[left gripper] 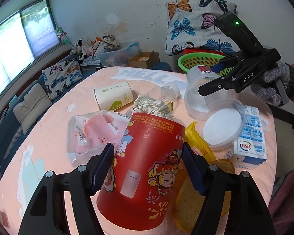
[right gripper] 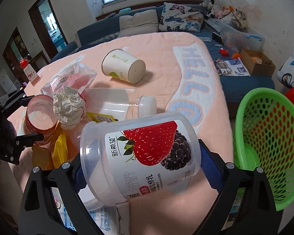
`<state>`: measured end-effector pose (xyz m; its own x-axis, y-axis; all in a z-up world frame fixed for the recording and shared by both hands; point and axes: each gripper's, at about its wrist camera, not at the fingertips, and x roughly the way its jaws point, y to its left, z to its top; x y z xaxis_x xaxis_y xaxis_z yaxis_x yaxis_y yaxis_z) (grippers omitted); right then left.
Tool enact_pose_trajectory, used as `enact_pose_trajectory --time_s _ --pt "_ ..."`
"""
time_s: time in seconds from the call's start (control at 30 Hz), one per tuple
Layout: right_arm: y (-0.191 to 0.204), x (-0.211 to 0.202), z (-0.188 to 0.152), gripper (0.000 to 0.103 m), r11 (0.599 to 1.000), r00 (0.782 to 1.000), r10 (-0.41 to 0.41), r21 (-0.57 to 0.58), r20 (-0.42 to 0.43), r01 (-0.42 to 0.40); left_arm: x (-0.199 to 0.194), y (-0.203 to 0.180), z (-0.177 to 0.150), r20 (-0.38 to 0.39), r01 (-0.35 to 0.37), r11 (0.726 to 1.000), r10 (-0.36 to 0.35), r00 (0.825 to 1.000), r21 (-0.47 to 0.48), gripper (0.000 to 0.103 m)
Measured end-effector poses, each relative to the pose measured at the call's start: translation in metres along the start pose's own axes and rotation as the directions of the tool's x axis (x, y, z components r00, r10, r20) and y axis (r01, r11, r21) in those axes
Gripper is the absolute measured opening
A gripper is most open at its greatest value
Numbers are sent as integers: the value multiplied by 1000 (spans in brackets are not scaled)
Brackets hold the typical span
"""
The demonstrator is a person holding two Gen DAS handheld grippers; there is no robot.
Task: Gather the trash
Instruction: 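Carry the clear yogurt cup with the right tool and drop it into the green basket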
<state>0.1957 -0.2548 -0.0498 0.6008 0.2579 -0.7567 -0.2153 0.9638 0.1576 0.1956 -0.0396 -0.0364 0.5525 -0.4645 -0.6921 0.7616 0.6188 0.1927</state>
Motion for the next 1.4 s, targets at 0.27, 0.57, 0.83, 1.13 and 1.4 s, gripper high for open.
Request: enact_pose_trajectory --time_s 0.27,0.57,0.83,1.13,1.4 --pt "0 -20 6 87 999 999 -28 18 47 27 -16 7 3 26 -25 998 27 999 -58 64" --pt "-4 -18 -1 81 996 995 -91 27 37 90 -37 9 11 61 -88 989 96 994 -123 63" --pt "-14 -34 4 81 993 991 -109 61 75 105 -50 10 24 88 -82 980 99 991 -182 63" --pt "-42 -48 8 81 985 987 -125 130 98 111 -47 3 44 105 -49 975 73 992 -216 62" --pt "-100 -71 7 81 947 956 -269 211 115 241 -31 -16 76 124 4 976 23 992 -218 62"
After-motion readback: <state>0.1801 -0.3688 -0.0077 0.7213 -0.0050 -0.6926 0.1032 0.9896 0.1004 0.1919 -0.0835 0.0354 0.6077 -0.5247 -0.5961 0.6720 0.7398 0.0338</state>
